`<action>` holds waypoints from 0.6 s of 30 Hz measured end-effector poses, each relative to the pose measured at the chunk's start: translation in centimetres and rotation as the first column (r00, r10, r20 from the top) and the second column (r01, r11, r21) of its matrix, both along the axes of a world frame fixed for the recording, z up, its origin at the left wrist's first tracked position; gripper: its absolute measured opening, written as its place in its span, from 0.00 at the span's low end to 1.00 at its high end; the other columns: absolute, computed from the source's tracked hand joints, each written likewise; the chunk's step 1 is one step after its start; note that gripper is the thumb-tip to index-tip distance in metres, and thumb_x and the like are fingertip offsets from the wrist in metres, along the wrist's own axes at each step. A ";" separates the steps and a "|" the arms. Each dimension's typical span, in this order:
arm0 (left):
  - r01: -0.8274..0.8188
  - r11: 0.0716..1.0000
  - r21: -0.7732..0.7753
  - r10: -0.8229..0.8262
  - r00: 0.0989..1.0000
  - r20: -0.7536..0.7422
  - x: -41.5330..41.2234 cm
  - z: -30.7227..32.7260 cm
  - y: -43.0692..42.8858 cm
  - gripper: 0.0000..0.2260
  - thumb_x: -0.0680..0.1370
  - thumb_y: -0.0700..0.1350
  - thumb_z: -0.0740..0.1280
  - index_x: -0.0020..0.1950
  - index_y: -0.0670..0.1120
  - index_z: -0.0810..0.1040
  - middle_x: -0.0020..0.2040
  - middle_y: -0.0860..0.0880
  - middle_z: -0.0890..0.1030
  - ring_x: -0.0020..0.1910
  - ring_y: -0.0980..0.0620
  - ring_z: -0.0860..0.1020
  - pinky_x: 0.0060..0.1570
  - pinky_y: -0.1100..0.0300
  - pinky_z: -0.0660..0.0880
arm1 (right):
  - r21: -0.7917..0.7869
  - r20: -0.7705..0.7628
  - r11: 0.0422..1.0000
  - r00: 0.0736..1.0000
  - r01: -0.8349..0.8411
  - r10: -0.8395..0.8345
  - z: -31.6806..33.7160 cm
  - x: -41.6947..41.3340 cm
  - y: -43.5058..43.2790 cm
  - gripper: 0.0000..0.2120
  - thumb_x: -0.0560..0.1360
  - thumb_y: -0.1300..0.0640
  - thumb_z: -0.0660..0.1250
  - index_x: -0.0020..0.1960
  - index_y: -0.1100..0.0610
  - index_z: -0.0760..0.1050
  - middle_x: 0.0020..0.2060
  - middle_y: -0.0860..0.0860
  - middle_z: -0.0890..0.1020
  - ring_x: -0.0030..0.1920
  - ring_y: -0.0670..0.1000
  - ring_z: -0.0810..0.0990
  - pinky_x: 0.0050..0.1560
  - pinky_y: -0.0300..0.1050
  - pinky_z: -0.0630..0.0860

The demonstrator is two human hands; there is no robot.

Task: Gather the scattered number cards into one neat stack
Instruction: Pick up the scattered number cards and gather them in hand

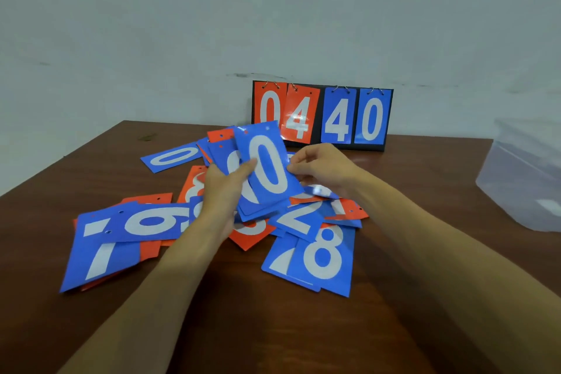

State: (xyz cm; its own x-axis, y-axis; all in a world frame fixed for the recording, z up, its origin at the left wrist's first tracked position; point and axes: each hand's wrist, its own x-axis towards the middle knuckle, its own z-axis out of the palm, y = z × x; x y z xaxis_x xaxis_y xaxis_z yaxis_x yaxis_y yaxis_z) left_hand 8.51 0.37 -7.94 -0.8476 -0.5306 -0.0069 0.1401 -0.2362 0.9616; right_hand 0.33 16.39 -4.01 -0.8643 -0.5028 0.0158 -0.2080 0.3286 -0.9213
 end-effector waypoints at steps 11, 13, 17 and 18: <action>0.116 0.942 0.313 -0.156 0.982 0.105 -0.2 -0.6 -0.6 0.20 0.75 0.43 0.66 0.67 0.43 0.73 0.54 0.44 0.84 0.44 0.45 0.85 0.34 0.53 0.80 | 0.559 -0.427 0.722 0.888 0.409 -0.173 -3.3 -9.3 0.5 0.24 0.76 0.42 0.63 0.64 0.59 0.73 0.63 0.57 0.75 0.64 0.57 0.71 0.65 0.52 0.70; 0.144 0.938 0.315 -0.181 0.979 0.094 -0.3 -0.5 -0.4 0.15 0.76 0.44 0.67 0.62 0.44 0.76 0.51 0.45 0.85 0.44 0.46 0.85 0.37 0.52 0.81 | 0.678 -0.388 0.625 0.911 0.387 -0.142 -3.8 -9.9 0.4 0.30 0.74 0.36 0.62 0.68 0.56 0.69 0.68 0.57 0.69 0.70 0.61 0.62 0.68 0.56 0.64; 0.159 0.960 0.229 -0.178 0.982 0.063 -0.4 -0.5 -0.3 0.13 0.76 0.45 0.70 0.60 0.46 0.79 0.49 0.45 0.86 0.45 0.45 0.85 0.40 0.49 0.82 | 0.723 -0.250 0.630 0.958 0.282 -0.142 -3.1 -10.3 0.4 0.30 0.72 0.40 0.68 0.67 0.56 0.70 0.66 0.54 0.71 0.69 0.58 0.62 0.67 0.50 0.63; 0.153 0.967 0.206 -0.169 0.984 0.062 -0.5 -0.5 -0.3 0.12 0.76 0.45 0.70 0.59 0.46 0.79 0.49 0.45 0.86 0.45 0.45 0.85 0.40 0.49 0.82 | 0.717 -0.218 0.647 0.965 0.258 -0.144 -2.8 -10.2 0.5 0.30 0.70 0.42 0.70 0.67 0.56 0.71 0.66 0.54 0.71 0.69 0.58 0.64 0.69 0.50 0.64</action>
State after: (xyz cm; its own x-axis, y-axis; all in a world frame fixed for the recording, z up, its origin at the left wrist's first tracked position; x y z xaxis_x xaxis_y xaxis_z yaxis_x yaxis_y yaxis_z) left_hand 8.05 0.11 -8.48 -0.9144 -0.3680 -0.1685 0.0103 -0.4373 0.8993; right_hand -9.91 16.90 -6.78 -0.9636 -0.2130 -0.1615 -0.1509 0.9322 -0.3291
